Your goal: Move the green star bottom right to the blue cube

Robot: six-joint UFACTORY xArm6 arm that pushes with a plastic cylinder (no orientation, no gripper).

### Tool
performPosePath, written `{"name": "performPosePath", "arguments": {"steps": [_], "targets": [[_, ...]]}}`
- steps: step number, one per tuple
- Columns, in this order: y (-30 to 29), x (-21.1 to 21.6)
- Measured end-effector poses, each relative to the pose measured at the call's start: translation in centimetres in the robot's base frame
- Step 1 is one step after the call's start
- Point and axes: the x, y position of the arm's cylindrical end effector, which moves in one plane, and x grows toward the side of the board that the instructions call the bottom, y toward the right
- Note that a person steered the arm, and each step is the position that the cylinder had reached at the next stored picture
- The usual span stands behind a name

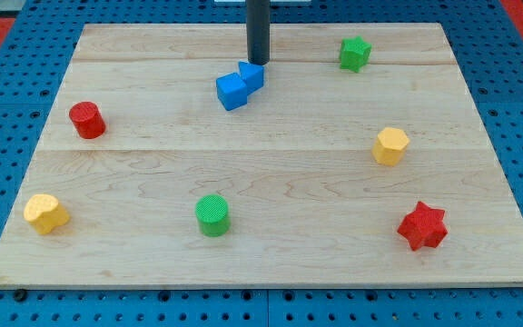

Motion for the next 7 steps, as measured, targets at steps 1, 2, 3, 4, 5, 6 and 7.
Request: {"name": "performPosePath", "arguments": {"steps": [1,2,3,4,5,6,7], "targets": [[3.3,-1.3],[10.0,-1.6],[16.4,-2.8],[17.6,-3.7],[20.8,-0.4],[20.5,4.5],[17.0,4.9]]}}
